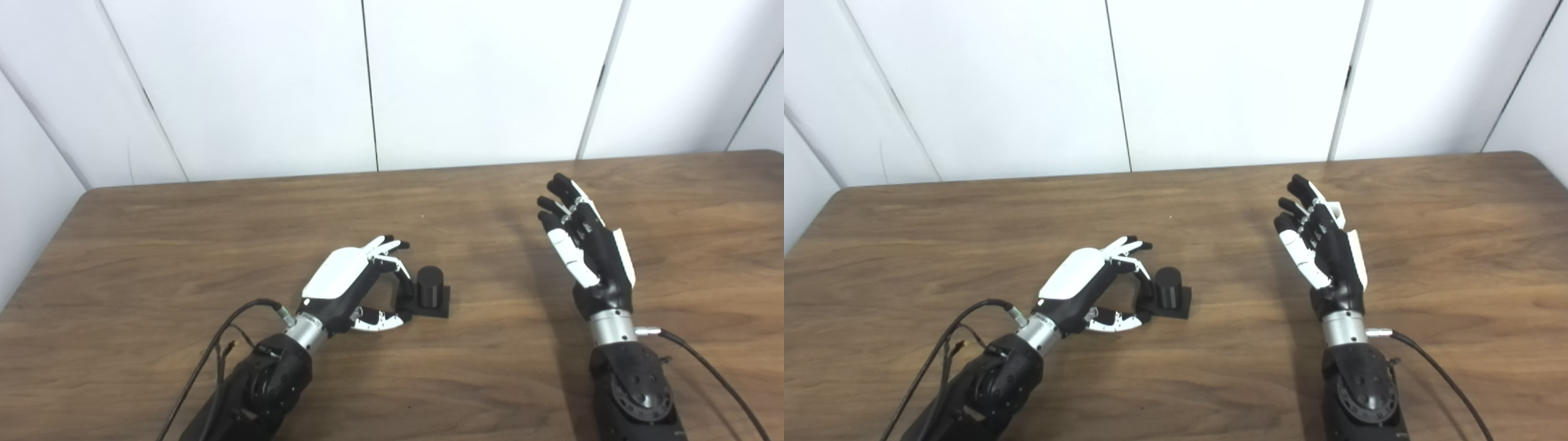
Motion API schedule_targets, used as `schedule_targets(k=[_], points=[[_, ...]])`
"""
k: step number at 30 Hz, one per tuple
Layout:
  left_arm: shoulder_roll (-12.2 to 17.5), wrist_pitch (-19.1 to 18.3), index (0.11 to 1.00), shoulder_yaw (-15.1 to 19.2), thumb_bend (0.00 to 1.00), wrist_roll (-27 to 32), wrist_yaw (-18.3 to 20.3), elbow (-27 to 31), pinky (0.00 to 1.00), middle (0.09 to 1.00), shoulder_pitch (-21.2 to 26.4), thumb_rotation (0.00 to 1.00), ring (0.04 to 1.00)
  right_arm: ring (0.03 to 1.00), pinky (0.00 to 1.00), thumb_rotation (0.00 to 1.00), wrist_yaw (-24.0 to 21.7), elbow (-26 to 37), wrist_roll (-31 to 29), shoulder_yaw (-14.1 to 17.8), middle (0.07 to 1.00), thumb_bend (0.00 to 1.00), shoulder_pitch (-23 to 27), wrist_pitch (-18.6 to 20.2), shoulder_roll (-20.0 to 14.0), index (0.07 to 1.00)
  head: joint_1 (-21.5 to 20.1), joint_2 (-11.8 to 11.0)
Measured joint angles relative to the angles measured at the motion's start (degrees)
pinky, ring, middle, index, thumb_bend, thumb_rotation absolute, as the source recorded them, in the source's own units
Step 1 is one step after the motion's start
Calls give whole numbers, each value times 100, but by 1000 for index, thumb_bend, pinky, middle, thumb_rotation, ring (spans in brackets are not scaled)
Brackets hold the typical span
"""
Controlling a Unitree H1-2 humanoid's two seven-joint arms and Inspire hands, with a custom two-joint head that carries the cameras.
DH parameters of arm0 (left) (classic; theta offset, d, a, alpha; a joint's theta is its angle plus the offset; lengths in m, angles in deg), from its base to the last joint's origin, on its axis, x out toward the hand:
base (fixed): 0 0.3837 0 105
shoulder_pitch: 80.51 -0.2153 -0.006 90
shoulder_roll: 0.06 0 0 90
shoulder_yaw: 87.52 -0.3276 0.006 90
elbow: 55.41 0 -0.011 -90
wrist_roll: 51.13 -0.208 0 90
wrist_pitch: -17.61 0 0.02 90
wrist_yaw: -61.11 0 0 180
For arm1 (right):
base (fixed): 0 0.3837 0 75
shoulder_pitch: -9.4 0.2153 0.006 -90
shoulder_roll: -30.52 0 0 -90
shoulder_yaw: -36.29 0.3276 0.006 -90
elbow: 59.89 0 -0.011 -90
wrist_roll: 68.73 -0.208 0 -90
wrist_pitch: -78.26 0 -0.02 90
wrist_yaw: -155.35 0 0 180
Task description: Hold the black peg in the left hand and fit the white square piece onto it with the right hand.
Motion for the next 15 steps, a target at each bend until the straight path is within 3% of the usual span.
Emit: schedule_targets(k=[2,7,15], points=[[-1,12,495,0,519,4,0,1,908,914,-8,84,972,833,812,568,14,0,9,-1,887,636,0,0,1,880,-53,-9],[52,79,495,3,520,38,4,8,901,910,-22,83,966,847,827,580,150,-13,92,1,896,616,5,-9,17,885,-939,-149],[214,449,495,12,521,97,9,7,875,904,-95,79,953,836,828,597,412,-43,162,126,891,644,13,-62,36,876,-1836,-430]])
